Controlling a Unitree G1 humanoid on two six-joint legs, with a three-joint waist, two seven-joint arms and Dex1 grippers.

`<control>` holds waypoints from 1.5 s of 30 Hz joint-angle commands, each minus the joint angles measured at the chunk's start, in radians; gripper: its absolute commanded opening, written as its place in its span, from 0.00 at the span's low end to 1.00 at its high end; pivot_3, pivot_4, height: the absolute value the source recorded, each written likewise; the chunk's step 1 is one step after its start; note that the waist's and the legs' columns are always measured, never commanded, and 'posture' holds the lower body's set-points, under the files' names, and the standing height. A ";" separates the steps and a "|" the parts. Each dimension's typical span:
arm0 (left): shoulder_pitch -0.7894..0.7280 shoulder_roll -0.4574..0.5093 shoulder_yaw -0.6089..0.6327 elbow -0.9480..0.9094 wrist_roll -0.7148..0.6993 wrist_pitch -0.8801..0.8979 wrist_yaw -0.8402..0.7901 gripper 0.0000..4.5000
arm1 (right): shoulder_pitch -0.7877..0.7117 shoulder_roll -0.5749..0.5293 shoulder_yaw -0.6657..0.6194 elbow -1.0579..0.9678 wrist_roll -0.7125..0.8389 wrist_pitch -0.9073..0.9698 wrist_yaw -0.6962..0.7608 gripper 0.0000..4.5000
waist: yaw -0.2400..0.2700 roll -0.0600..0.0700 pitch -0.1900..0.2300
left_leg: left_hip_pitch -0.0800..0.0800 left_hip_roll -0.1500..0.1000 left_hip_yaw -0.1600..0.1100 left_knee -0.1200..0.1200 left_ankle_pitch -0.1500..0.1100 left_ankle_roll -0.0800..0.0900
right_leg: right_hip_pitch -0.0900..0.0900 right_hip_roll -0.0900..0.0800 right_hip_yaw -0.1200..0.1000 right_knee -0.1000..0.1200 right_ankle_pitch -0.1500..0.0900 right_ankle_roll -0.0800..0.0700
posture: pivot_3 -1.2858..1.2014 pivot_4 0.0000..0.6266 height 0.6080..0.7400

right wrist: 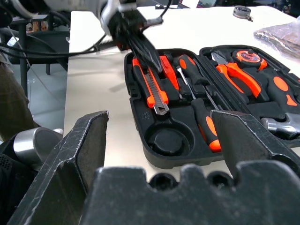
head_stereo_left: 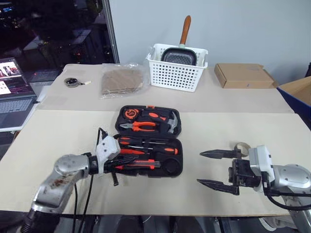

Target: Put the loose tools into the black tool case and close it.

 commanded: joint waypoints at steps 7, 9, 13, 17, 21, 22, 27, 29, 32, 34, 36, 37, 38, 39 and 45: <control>0.044 0.067 -0.149 0.232 0.228 -0.229 0.032 0.01 | 0.011 -0.025 -0.033 -0.037 0.026 0.012 -0.001 0.90 | -0.003 0.010 -0.011 | 0.004 0.000 0.001 -0.001 -0.001 0.001 | 0.003 -0.001 0.001 -0.001 0.000 0.000 | 0.52 0.24 1.00; 0.041 0.069 -0.162 0.272 0.254 -0.269 0.048 0.01 | 0.015 -0.026 -0.034 -0.043 0.026 0.014 -0.004 0.90 | -0.005 0.009 -0.012 | 0.011 0.000 0.002 -0.002 -0.001 0.001 | 0.009 -0.001 0.002 -0.001 0.000 0.000 | 0.52 0.24 1.00; 0.033 0.071 -0.194 0.312 0.311 -0.369 0.080 0.01 | 0.023 -0.027 -0.037 -0.050 0.026 0.015 -0.008 0.90 | -0.007 0.012 -0.015 | 0.021 0.001 0.003 -0.007 -0.001 0.002 | 0.022 -0.007 0.005 -0.003 -0.007 0.007 | 0.52 0.24 1.00; 0.046 0.018 -0.123 0.251 0.180 -0.351 0.084 0.01 | 0.028 -0.028 -0.041 -0.055 0.027 0.017 -0.012 0.90 | -0.009 0.013 -0.015 | 0.032 0.002 0.003 -0.008 -0.003 -0.001 | 0.031 -0.007 0.006 -0.003 -0.008 0.003 | 0.52 0.24 1.00; 0.052 -0.021 0.000 0.101 -0.084 -0.185 0.067 0.01 | 0.028 -0.026 -0.036 -0.056 0.025 0.017 -0.015 0.90 | -0.014 0.012 -0.015 | 0.030 0.002 0.003 -0.008 -0.002 0.000 | 0.028 -0.007 0.006 -0.003 -0.007 0.005 | 0.52 0.24 1.00; 0.049 -0.019 0.028 0.064 -0.144 -0.124 0.066 0.01 | 0.028 -0.026 -0.035 -0.055 0.025 0.017 -0.014 0.90 | -0.015 0.013 -0.015 | 0.030 0.002 0.003 -0.008 -0.001 0.001 | 0.026 -0.007 0.006 -0.003 -0.005 0.009 | 0.52 0.24 1.00; 0.066 0.042 0.115 -0.066 -0.286 0.029 0.052 0.01 | 0.017 -0.022 -0.022 -0.046 0.021 0.016 -0.012 0.90 | -0.012 0.004 -0.012 | 0.010 0.000 0.002 -0.008 -0.001 0.001 | 0.006 -0.003 0.004 -0.003 -0.001 0.002 | 0.52 0.24 1.00; 0.080 0.062 0.136 -0.107 -0.321 0.074 0.055 0.01 | 0.013 -0.022 -0.020 -0.042 0.022 0.016 -0.010 0.90 | -0.011 0.004 -0.012 | 0.006 -0.001 0.003 -0.008 -0.002 0.002 | 0.001 -0.005 0.004 -0.003 -0.002 0.003 | 0.52 0.24 1.00; 0.110 0.096 0.146 -0.141 -0.339 0.118 0.045 0.01 | 0.009 -0.021 -0.016 -0.040 0.023 0.016 -0.008 0.90 | -0.011 0.004 -0.012 | 0.001 -0.002 0.003 -0.007 -0.004 0.005 | -0.001 -0.006 0.004 -0.005 -0.003 0.005 | 0.52 0.24 1.00; 0.138 0.120 0.138 -0.155 -0.335 0.134 0.034 0.01 | 0.008 -0.021 -0.015 -0.039 0.023 0.016 -0.006 0.90 | -0.009 0.003 -0.012 | 0.001 -0.003 0.003 -0.007 -0.004 0.005 | -0.001 -0.007 0.003 -0.006 -0.003 0.005 | 0.52 0.24 1.00; 0.165 0.140 0.117 -0.158 -0.306 0.136 0.027 0.01 | 0.006 -0.021 -0.013 -0.038 0.022 0.016 -0.005 0.90 | -0.008 0.003 -0.012 | 0.001 -0.003 0.003 -0.007 -0.004 0.005 | -0.001 -0.006 0.003 -0.006 -0.003 0.006 | 0.52 0.24 1.00; 0.172 0.146 0.107 -0.156 -0.292 0.137 0.030 0.01 | 0.005 -0.021 -0.012 -0.037 0.022 0.016 -0.005 0.90 | -0.007 0.003 -0.012 | 0.001 -0.003 0.003 -0.007 -0.004 0.005 | -0.001 -0.006 0.003 -0.006 -0.003 0.005 | 0.52 0.24 1.00; 0.175 0.150 0.094 -0.152 -0.277 0.140 0.036 0.01 | 0.004 -0.021 -0.012 -0.037 0.022 0.017 -0.005 0.90 | -0.006 0.003 -0.011 | 0.001 -0.003 0.003 -0.007 -0.004 0.005 | -0.001 -0.006 0.003 -0.006 -0.003 0.005 | 0.52 0.24 1.00; 0.173 0.149 0.081 -0.148 -0.264 0.145 0.050 0.01 | 0.004 -0.021 -0.012 -0.037 0.022 0.017 -0.004 0.90 | -0.005 0.003 -0.011 | 0.001 -0.003 0.003 -0.007 -0.004 0.005 | -0.001 -0.006 0.003 -0.006 -0.003 0.005 | 0.52 0.24 1.00; 0.178 0.175 0.000 -0.146 -0.190 0.201 0.085 0.01 | 0.003 -0.024 -0.015 -0.036 0.023 0.018 -0.002 0.90 | -0.001 0.003 -0.011 | 0.004 -0.002 0.003 -0.007 -0.004 0.005 | 0.001 -0.006 0.004 -0.005 -0.003 0.005 | 0.52 0.24 1.00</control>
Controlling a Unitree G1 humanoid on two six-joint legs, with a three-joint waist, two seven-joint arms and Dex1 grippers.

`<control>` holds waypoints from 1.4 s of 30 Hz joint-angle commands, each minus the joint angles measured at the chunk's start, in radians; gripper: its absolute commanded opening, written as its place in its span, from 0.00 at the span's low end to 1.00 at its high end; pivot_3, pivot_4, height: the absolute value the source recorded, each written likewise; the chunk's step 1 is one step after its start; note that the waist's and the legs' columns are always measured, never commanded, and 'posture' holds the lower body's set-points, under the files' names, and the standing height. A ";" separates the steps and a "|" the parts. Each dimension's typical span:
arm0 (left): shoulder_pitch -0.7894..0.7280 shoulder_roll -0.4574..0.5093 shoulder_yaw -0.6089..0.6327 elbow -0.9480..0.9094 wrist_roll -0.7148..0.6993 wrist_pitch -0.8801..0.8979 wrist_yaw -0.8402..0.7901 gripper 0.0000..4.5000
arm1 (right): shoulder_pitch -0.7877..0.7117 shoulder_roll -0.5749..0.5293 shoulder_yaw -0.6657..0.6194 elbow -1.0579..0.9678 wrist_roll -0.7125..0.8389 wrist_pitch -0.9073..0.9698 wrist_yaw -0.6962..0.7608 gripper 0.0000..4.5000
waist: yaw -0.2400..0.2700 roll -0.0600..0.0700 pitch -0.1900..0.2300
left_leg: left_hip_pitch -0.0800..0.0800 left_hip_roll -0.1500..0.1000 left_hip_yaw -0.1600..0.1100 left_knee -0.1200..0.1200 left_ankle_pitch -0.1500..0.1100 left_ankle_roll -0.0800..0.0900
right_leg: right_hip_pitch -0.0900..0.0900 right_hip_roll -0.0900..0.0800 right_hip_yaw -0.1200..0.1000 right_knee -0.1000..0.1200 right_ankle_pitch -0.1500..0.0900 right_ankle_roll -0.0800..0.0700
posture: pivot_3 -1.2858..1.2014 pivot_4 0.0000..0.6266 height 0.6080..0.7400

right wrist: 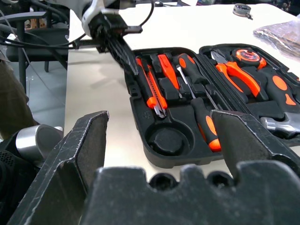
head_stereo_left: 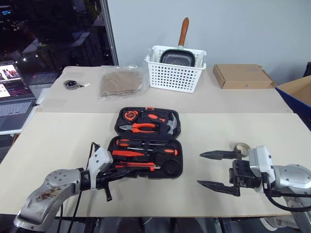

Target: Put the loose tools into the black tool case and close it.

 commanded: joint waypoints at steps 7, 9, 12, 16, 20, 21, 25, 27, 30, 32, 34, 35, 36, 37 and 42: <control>-0.014 -0.012 -0.002 -0.044 -0.075 0.160 0.047 0.01 | -0.006 -0.008 -0.014 -0.016 0.021 0.002 0.005 0.90 | -0.001 0.001 -0.001 | 0.000 0.000 0.000 0.000 0.000 0.000 | 0.000 0.000 0.001 0.000 0.000 0.000 | 0.52 0.24 1.00; -0.014 -0.032 0.040 -0.057 -0.142 0.165 0.028 0.01 | -0.008 -0.007 -0.011 -0.018 0.022 0.005 0.003 0.90 | -0.001 0.001 0.000 | 0.000 0.000 0.000 0.000 0.000 0.000 | 0.000 0.000 0.001 0.000 0.000 0.000 | 0.52 0.24 1.00; 0.001 -0.059 0.108 -0.070 -0.223 0.156 0.006 0.01 | -0.009 -0.006 -0.011 -0.016 0.022 0.004 0.005 0.90 | -0.001 0.000 0.000 | -0.001 0.000 0.000 0.000 0.000 0.000 | -0.001 0.000 0.001 0.000 0.000 0.000 | 0.52 0.24 1.00; 0.007 -0.070 0.137 -0.055 -0.237 0.150 0.026 0.01 | -0.011 -0.003 -0.006 -0.013 0.019 0.001 0.005 0.90 | -0.002 0.000 0.000 | -0.001 0.000 0.000 0.000 0.000 0.000 | -0.002 0.000 0.000 0.000 0.000 0.000 | 0.52 0.24 1.00; 0.006 -0.050 0.102 -0.054 -0.171 0.165 0.073 0.01 | -0.015 -0.002 0.000 -0.010 0.017 0.000 0.007 0.90 | -0.001 0.000 0.000 | -0.001 0.000 0.000 0.000 0.000 0.000 | -0.001 0.000 0.000 0.000 0.000 0.000 | 0.52 0.24 1.00; 0.011 -0.039 0.089 -0.052 -0.152 0.171 0.081 0.01 | -0.017 -0.002 0.000 -0.008 0.017 -0.001 0.009 0.90 | -0.001 0.000 0.000 | -0.001 0.000 0.000 0.000 0.000 0.000 | -0.001 0.000 0.001 0.000 0.000 0.000 | 0.52 0.24 1.00; 0.024 0.004 0.039 -0.046 -0.098 0.191 0.088 0.01 | -0.019 -0.003 0.001 -0.005 0.017 -0.002 0.012 0.90 | -0.001 0.000 0.000 | -0.001 0.000 0.000 0.000 0.000 0.000 | -0.001 0.000 0.001 0.000 0.000 0.000 | 0.52 0.24 1.00; 0.024 0.017 0.018 -0.035 -0.072 0.188 0.091 0.01 | -0.021 -0.003 0.004 -0.005 0.015 -0.002 0.012 0.90 | -0.002 0.000 0.000 | -0.001 0.000 0.000 0.000 0.000 0.000 | -0.001 0.000 0.000 0.000 0.000 0.000 | 0.52 0.24 1.00; 0.006 -0.016 0.037 -0.037 -0.096 0.172 0.102 0.01 | -0.022 -0.003 0.003 -0.005 0.016 -0.001 0.012 0.90 | -0.002 0.001 0.000 | 0.000 0.000 0.000 0.000 0.000 0.000 | -0.001 0.000 0.001 0.000 0.000 0.000 | 0.52 0.24 1.00; -0.024 -0.070 0.086 -0.053 -0.166 0.168 0.114 0.01 | -0.022 -0.005 0.000 -0.003 0.017 -0.001 0.014 0.90 | -0.001 0.001 0.000 | 0.000 0.000 0.000 0.000 0.000 0.000 | 0.000 0.000 0.001 0.000 0.000 0.000 | 0.52 0.24 1.00; -0.035 -0.088 0.106 -0.058 -0.180 0.160 0.111 0.01 | -0.021 -0.005 -0.001 -0.003 0.017 -0.002 0.015 0.90 | 0.002 0.000 0.000 | 0.000 0.000 0.000 0.000 0.000 0.000 | 0.000 -0.001 0.001 0.001 0.000 0.000 | 0.52 0.24 1.00; -0.037 -0.090 0.109 -0.057 -0.179 0.160 0.111 0.01 | -0.021 -0.005 -0.001 -0.002 0.017 -0.002 0.015 0.90 | 0.003 -0.001 0.001 | -0.001 0.000 0.000 0.001 0.000 0.000 | 0.000 -0.001 0.000 0.001 0.000 0.000 | 0.52 0.24 1.00; -0.039 -0.091 0.111 -0.053 -0.176 0.160 0.115 0.01 | -0.022 -0.004 0.000 -0.002 0.016 -0.003 0.016 0.90 | 0.002 -0.001 0.001 | -0.001 0.000 0.000 0.001 0.000 0.000 | 0.000 0.000 0.000 0.001 0.000 0.000 | 0.52 0.24 1.00; -0.041 -0.090 0.111 -0.047 -0.168 0.160 0.118 0.01 | -0.023 -0.003 0.003 -0.001 0.014 -0.004 0.015 0.90 | 0.001 -0.001 0.001 | -0.001 0.000 0.000 0.001 0.000 0.000 | -0.001 0.000 0.000 0.001 0.000 0.000 | 0.52 0.24 1.00; -0.038 -0.072 0.084 -0.043 -0.118 0.176 0.146 0.01 | -0.026 0.000 0.008 0.003 0.012 -0.007 0.015 0.90 | -0.005 -0.001 0.001 | -0.002 0.000 0.000 0.001 0.000 0.000 | -0.002 0.000 0.000 0.000 0.000 0.000 | 0.52 0.24 1.00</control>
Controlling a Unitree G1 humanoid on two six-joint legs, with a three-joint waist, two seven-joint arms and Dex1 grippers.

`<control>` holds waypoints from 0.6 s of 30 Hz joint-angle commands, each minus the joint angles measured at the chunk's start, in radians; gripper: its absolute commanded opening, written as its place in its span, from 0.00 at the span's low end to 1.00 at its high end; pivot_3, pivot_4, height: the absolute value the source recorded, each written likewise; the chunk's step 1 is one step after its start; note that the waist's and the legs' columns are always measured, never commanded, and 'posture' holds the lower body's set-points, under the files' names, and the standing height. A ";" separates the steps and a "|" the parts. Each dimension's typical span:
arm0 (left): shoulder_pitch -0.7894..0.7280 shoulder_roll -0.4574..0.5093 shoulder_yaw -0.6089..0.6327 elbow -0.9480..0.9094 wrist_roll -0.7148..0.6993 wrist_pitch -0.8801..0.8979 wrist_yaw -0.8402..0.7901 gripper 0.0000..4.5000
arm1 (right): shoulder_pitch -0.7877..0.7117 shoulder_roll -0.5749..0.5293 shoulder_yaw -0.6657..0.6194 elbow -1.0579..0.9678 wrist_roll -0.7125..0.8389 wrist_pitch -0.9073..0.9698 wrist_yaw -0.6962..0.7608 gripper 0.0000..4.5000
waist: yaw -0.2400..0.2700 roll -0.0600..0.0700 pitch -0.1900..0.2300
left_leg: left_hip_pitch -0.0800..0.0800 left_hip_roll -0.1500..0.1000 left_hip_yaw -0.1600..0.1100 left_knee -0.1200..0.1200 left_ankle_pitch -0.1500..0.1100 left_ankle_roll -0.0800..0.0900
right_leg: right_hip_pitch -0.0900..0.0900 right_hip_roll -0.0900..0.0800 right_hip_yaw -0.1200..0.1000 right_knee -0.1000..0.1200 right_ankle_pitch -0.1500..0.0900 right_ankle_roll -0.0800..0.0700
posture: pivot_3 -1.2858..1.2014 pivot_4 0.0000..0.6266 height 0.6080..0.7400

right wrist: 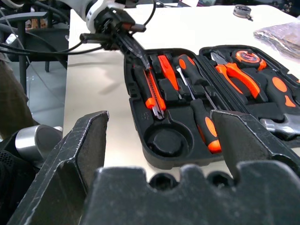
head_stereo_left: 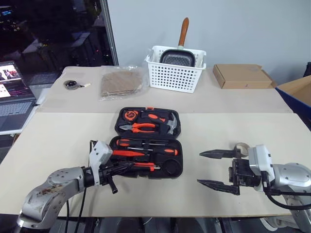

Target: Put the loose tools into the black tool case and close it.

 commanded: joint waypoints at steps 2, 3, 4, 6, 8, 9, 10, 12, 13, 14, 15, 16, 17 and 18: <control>0.011 0.036 -0.031 -0.019 0.054 0.006 0.015 0.01 | -0.007 0.001 0.001 -0.010 0.013 -0.010 0.009 0.90 | 0.002 0.000 0.000 | 0.000 0.000 0.000 0.000 0.000 0.000 | 0.000 0.000 0.000 0.000 0.000 0.000 | 0.52 0.24 1.00; 0.018 0.044 -0.038 -0.025 0.060 0.008 0.011 0.01 | -0.006 0.001 0.001 -0.010 0.013 -0.011 0.009 0.90 | 0.003 0.000 0.000 | 0.000 0.000 0.000 0.000 0.000 0.000 | 0.000 0.000 0.000 0.000 0.000 0.000 | 0.52 0.24 1.00; 0.027 0.056 -0.047 -0.027 0.069 0.006 0.003 0.01 | -0.005 0.001 0.003 -0.011 0.012 -0.011 0.008 0.90 | 0.003 0.000 0.000 | 0.000 0.000 0.000 0.000 0.000 0.000 | 0.000 0.000 0.000 0.000 0.000 0.000 | 0.52 0.24 1.00; 0.045 0.080 -0.065 -0.027 0.095 -0.007 -0.012 0.01 | -0.004 0.002 0.005 -0.012 0.011 -0.011 0.006 0.90 | 0.001 0.000 0.000 | 0.000 0.000 0.000 0.000 0.000 0.000 | 0.000 0.000 0.000 0.000 0.000 0.000 | 0.52 0.24 1.00; 0.054 0.097 -0.085 -0.019 0.124 -0.023 -0.017 0.01 | -0.005 0.002 0.006 -0.012 0.011 -0.011 0.005 0.90 | 0.001 0.000 0.000 | 0.001 0.000 0.000 0.000 0.000 0.000 | 0.000 -0.001 0.000 0.000 0.000 0.000 | 0.52 0.24 1.00; 0.053 0.104 -0.098 -0.014 0.142 -0.031 -0.015 0.01 | -0.005 0.002 0.006 -0.012 0.011 -0.011 0.004 0.90 | 0.001 0.000 0.000 | 0.001 0.000 0.000 0.000 0.000 0.000 | 0.000 -0.001 0.000 0.000 0.000 0.000 | 0.52 0.24 1.00; 0.051 0.109 -0.110 -0.010 0.158 -0.036 -0.010 0.01 | -0.006 0.002 0.006 -0.012 0.011 -0.011 0.004 0.90 | 0.001 0.001 0.000 | 0.001 0.000 0.000 0.000 0.000 0.000 | 0.001 -0.001 0.000 0.000 0.000 0.000 | 0.52 0.24 1.00; 0.040 0.116 -0.138 0.000 0.193 -0.042 0.001 0.01 | -0.007 0.002 0.007 -0.011 0.011 -0.011 0.004 0.90 | 0.002 0.002 -0.001 | 0.002 0.000 0.000 -0.001 0.000 0.000 | 0.001 -0.001 0.000 0.000 0.000 0.000 | 0.52 0.24 1.00; 0.033 0.121 -0.155 0.006 0.217 -0.048 0.007 0.01 | -0.007 0.002 0.008 -0.011 0.011 -0.011 0.003 0.90 | 0.003 0.002 -0.001 | 0.002 0.000 0.000 -0.001 0.000 0.000 | 0.002 -0.001 0.000 0.000 0.000 0.000 | 0.52 0.24 1.00; 0.025 0.120 -0.167 0.012 0.231 -0.049 0.013 0.01 | -0.008 0.002 0.008 -0.011 0.010 -0.011 0.003 0.90 | 0.004 0.002 -0.001 | 0.002 0.000 0.000 -0.001 0.000 0.000 | 0.002 -0.001 0.000 0.000 0.000 0.000 | 0.52 0.24 1.00; 0.017 0.123 -0.182 0.017 0.248 -0.050 0.016 0.01 | -0.006 0.002 0.009 -0.012 0.010 -0.011 0.002 0.90 | 0.004 0.002 -0.001 | 0.003 0.000 0.000 -0.001 0.000 0.000 | 0.002 -0.001 0.000 0.000 0.000 0.000 | 0.52 0.24 1.00; 0.010 0.130 -0.202 0.022 0.270 -0.054 0.016 0.01 | -0.005 0.002 0.009 -0.012 0.009 -0.012 0.002 0.90 | 0.005 0.003 -0.002 | 0.003 0.000 0.001 -0.001 0.000 0.000 | 0.003 -0.001 0.001 0.000 0.000 0.000 | 0.52 0.24 1.00; 0.005 0.135 -0.215 0.025 0.286 -0.057 0.014 0.01 | -0.004 0.002 0.009 -0.013 0.009 -0.012 0.002 0.90 | 0.007 0.003 -0.002 | 0.005 0.000 0.001 -0.001 0.000 0.000 | 0.004 -0.001 0.001 0.000 0.000 0.000 | 0.52 0.24 1.00; 0.004 0.153 -0.237 0.031 0.314 -0.063 0.010 0.01 | -0.003 0.001 0.009 -0.014 0.009 -0.012 0.002 0.90 | 0.007 0.003 -0.002 | 0.007 0.000 0.001 -0.001 0.000 0.000 | 0.007 -0.001 0.001 0.000 0.000 0.000 | 0.52 0.24 1.00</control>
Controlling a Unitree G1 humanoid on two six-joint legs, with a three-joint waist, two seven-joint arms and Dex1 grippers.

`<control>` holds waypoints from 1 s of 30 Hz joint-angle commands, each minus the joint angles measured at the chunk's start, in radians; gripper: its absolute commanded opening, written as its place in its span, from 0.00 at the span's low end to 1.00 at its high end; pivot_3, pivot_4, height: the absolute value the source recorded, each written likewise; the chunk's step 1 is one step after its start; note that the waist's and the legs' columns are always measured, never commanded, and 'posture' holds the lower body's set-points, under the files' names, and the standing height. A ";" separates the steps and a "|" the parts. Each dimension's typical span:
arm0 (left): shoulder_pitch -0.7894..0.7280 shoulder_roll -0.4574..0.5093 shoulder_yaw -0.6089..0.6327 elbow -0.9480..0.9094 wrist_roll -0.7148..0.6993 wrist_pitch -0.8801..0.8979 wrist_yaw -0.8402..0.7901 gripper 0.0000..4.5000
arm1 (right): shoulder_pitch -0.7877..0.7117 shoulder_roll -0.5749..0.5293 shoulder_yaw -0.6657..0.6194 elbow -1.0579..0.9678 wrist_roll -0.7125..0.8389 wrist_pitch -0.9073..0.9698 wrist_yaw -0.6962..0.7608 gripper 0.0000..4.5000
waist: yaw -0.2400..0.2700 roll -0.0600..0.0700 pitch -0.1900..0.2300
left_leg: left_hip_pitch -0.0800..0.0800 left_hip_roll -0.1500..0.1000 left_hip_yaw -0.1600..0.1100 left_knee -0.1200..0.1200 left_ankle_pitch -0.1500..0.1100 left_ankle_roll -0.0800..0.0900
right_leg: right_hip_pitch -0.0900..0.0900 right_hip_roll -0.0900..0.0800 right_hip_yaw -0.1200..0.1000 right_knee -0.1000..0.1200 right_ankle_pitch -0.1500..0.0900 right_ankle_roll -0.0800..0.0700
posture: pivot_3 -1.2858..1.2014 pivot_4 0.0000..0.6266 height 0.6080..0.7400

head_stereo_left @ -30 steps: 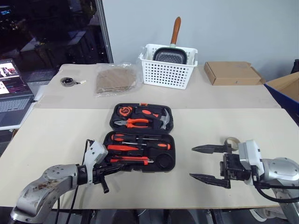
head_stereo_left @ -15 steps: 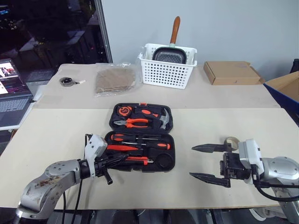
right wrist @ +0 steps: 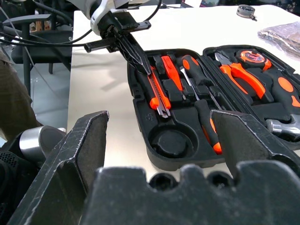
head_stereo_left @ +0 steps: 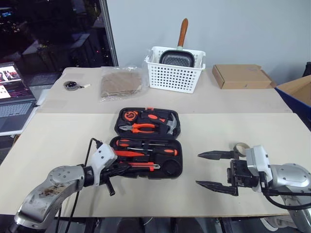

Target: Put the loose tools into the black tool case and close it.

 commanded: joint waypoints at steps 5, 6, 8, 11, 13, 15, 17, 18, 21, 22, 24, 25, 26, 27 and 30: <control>0.032 0.089 -0.134 0.098 0.183 -0.008 0.003 0.01 | 0.001 -0.005 -0.017 -0.016 0.011 -0.011 0.004 0.90 | -0.003 0.001 0.000 | 0.006 0.002 0.000 -0.001 0.000 0.000 | 0.008 -0.002 0.000 -0.001 -0.003 -0.005 | 0.52 0.24 1.00; 0.034 0.093 -0.137 0.107 0.194 -0.019 0.001 0.01 | 0.000 -0.005 -0.017 -0.015 0.011 -0.010 0.004 0.90 | -0.004 0.002 -0.001 | 0.006 0.002 0.000 -0.001 0.000 0.000 | 0.009 -0.002 0.001 -0.002 -0.004 -0.005 | 0.52 0.24 1.00; 0.032 0.071 -0.119 0.112 0.170 -0.016 0.002 0.01 | -0.001 -0.005 -0.015 -0.015 0.009 -0.010 0.003 0.90 | -0.005 0.005 -0.003 | 0.006 0.002 0.000 -0.001 0.000 0.000 | 0.010 -0.003 0.001 -0.001 -0.004 -0.005 | 0.52 0.24 1.00; 0.034 0.000 -0.045 0.089 0.075 -0.047 -0.010 0.01 | -0.001 -0.004 -0.016 -0.015 0.008 -0.011 0.001 0.90 | -0.003 0.006 -0.003 | 0.008 0.003 0.000 -0.001 0.000 0.000 | 0.010 -0.002 0.001 0.001 -0.007 0.000 | 0.52 0.24 1.00; 0.043 -0.052 0.027 0.060 -0.003 -0.077 -0.026 0.01 | 0.000 -0.004 -0.020 -0.014 0.005 -0.009 -0.007 0.90 | -0.002 0.007 -0.003 | 0.008 0.004 0.000 -0.001 0.000 -0.001 | 0.009 -0.002 0.001 0.001 -0.007 0.000 | 0.52 0.24 1.00; 0.052 -0.094 0.107 0.022 -0.093 -0.081 -0.042 0.01 | 0.004 -0.004 -0.035 -0.011 0.009 0.007 -0.028 0.90 | -0.002 0.006 -0.001 | 0.009 0.004 -0.001 -0.001 0.000 -0.001 | 0.007 -0.003 0.001 0.001 -0.007 0.000 | 0.52 0.24 1.00; 0.066 -0.106 0.162 -0.015 -0.148 -0.090 -0.063 0.01 | 0.003 -0.001 -0.059 -0.011 0.027 0.037 -0.065 0.90 | -0.002 -0.002 0.004 | 0.006 0.004 -0.001 -0.001 0.000 -0.001 | 0.005 -0.003 0.002 0.001 -0.006 0.001 | 0.52 0.24 1.00; 0.075 -0.107 0.178 -0.026 -0.154 -0.094 -0.063 0.01 | 0.003 -0.001 -0.075 -0.012 0.032 0.055 -0.091 0.90 | -0.002 -0.003 0.005 | 0.003 0.005 -0.001 -0.001 0.000 -0.001 | 0.002 -0.003 0.002 0.000 -0.001 -0.002 | 0.52 0.24 1.00; 0.095 -0.116 0.189 -0.027 -0.125 -0.210 -0.121 0.01 | 0.011 -0.010 -0.118 -0.010 -0.001 0.083 -0.154 0.90 | -0.002 -0.004 0.004 | -0.004 0.003 -0.001 -0.001 0.000 -0.002 | -0.004 -0.002 0.001 -0.002 0.001 -0.003 | 0.52 0.24 1.00; 0.098 -0.109 0.189 -0.029 -0.123 -0.218 -0.130 0.01 | 0.016 -0.018 -0.125 -0.009 -0.005 0.096 -0.162 0.90 | -0.002 -0.004 0.004 | -0.008 0.002 -0.001 -0.001 -0.001 -0.001 | -0.008 -0.002 0.001 -0.001 0.001 -0.002 | 0.52 0.24 1.00; 0.080 -0.098 0.222 -0.046 -0.217 -0.173 -0.158 0.13 | 0.016 -0.063 -0.136 0.012 -0.094 0.167 -0.247 0.90 | -0.002 -0.003 0.004 | -0.011 0.001 -0.001 -0.001 -0.001 -0.001 | -0.010 -0.001 0.000 -0.002 0.001 -0.001 | 0.52 0.24 1.00; 0.062 -0.097 0.230 -0.055 -0.252 -0.161 -0.165 0.16 | 0.017 -0.096 -0.146 0.022 -0.111 0.215 -0.267 0.90 | -0.002 -0.003 0.004 | -0.012 0.001 -0.001 -0.001 -0.001 -0.001 | -0.010 -0.001 0.000 -0.003 0.001 -0.001 | 0.52 0.24 1.00; 0.046 -0.094 0.235 -0.062 -0.275 -0.153 -0.172 0.26 | 0.021 -0.126 -0.153 0.026 -0.122 0.249 -0.275 0.90 | -0.001 -0.003 0.004 | -0.012 0.001 -0.001 -0.001 -0.001 -0.001 | -0.010 -0.001 0.000 -0.003 0.000 -0.001 | 0.52 0.24 1.00; 0.031 -0.091 0.229 -0.072 -0.283 -0.149 -0.171 0.34 | 0.028 -0.158 -0.159 0.029 -0.132 0.275 -0.268 0.90 | 0.001 -0.003 0.005 | -0.012 0.001 -0.001 -0.001 -0.001 -0.001 | -0.010 -0.002 -0.001 -0.004 0.000 -0.001 | 0.52 0.24 1.00; -0.037 -0.077 0.211 -0.103 -0.321 -0.111 -0.163 0.58 | -0.013 -0.270 -0.109 0.070 -0.210 0.399 -0.303 0.90 | -0.001 -0.002 0.005 | -0.012 0.000 -0.001 0.000 -0.001 0.000 | -0.009 -0.001 -0.001 -0.004 0.000 0.000 | 0.52 0.24 1.00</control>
